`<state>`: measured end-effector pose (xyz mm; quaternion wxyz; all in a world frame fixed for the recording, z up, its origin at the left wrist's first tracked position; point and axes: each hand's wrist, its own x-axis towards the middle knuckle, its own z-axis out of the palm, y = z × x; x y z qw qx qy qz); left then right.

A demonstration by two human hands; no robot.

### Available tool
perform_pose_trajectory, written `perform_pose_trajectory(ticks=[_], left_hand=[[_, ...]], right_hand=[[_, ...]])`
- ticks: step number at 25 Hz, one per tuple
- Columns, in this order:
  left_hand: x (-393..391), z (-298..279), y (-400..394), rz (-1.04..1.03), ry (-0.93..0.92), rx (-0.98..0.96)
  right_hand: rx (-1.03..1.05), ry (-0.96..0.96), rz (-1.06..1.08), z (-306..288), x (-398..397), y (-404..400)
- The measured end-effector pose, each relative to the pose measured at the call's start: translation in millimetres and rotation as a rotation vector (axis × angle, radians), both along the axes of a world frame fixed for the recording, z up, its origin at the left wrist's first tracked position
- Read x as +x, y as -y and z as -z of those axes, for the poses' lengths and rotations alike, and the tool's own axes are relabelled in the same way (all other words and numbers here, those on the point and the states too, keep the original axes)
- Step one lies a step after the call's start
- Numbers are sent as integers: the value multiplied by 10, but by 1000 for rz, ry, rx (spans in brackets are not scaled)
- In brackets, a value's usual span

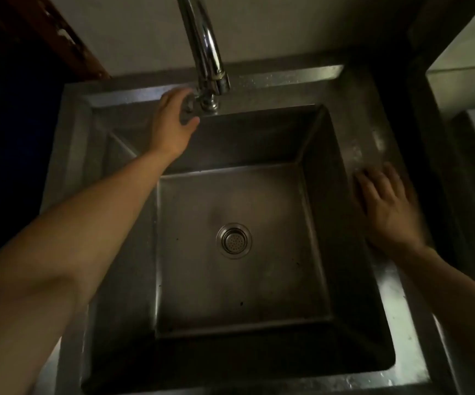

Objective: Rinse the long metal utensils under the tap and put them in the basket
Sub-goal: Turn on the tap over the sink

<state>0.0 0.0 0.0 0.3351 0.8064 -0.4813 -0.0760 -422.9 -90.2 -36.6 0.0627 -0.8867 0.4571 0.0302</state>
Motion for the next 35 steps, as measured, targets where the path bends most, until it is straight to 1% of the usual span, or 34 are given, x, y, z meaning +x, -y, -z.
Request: perform_pose_trajectory(ticks=[3,8,12,15,21,24,35], left_hand=[[15,-11,112,5,136,39],[36,-70,105,11,197,124],[5,-168,141,64,312,192],[37,-244,156,38,416,256],[84,-300,209,16,430,272],[116,-292,209,3,404,265],[102,-294,214,8,405,253]], right_hand=[[-44,1,6,-34,11,28],[-44,4,1,21,-1,20],[-41,-2,15,25,4,16],[-35,13,13,-3,23,6],[-38,-7,20,11,19,18],[-39,12,16,10,18,16],[-34,28,17,30,14,27]])
